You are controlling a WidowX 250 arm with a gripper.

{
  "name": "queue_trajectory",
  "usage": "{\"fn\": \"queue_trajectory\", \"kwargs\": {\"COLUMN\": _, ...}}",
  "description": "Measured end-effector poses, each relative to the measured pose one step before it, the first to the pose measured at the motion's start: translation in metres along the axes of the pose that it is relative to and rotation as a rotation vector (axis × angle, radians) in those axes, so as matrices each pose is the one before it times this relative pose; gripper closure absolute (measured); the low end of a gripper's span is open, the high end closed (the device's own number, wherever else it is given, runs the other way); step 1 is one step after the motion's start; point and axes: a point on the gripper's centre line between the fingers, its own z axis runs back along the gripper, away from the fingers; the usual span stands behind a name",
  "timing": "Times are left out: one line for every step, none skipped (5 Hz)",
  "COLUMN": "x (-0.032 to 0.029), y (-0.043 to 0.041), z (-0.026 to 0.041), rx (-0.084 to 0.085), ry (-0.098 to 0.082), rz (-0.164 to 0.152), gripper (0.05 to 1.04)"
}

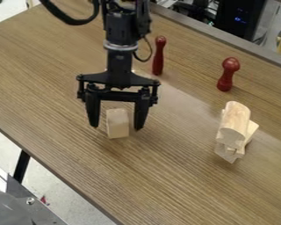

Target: Move the cube to right side of the table

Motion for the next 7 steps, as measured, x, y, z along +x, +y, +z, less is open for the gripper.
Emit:
{"fn": "queue_trajectory", "kwargs": {"x": 0.00440, "y": -0.00137, "z": -0.00802, "rx": -0.0087, "ry": 0.0183, "rz": 0.0107, "gripper": 0.126}}
{"fn": "queue_trajectory", "kwargs": {"x": 0.01039, "y": -0.00765, "z": 0.00268, "rx": -0.0413, "ry": -0.0057, "rz": 0.0225, "gripper": 0.409}}
{"fn": "queue_trajectory", "kwargs": {"x": 0.00364, "y": -0.00199, "z": 0.00118, "rx": -0.0192, "ry": -0.0041, "rz": 0.0095, "gripper": 0.537}}
{"fn": "queue_trajectory", "kwargs": {"x": 0.00008, "y": -0.00005, "z": 0.00013, "rx": -0.0060, "ry": 0.0055, "rz": 0.0035, "gripper": 0.537}}
{"fn": "queue_trajectory", "kwargs": {"x": -0.00240, "y": -0.00791, "z": 0.02473, "rx": -0.0258, "ry": -0.0499, "rz": -0.0137, "gripper": 0.537}}
{"fn": "queue_trajectory", "kwargs": {"x": -0.00608, "y": -0.02120, "z": 0.02913, "rx": -0.0307, "ry": -0.0483, "rz": -0.0496, "gripper": 0.537}}
{"fn": "queue_trajectory", "kwargs": {"x": -0.00504, "y": -0.03187, "z": 0.02196, "rx": -0.0325, "ry": -0.0361, "rz": -0.0803, "gripper": 0.538}}
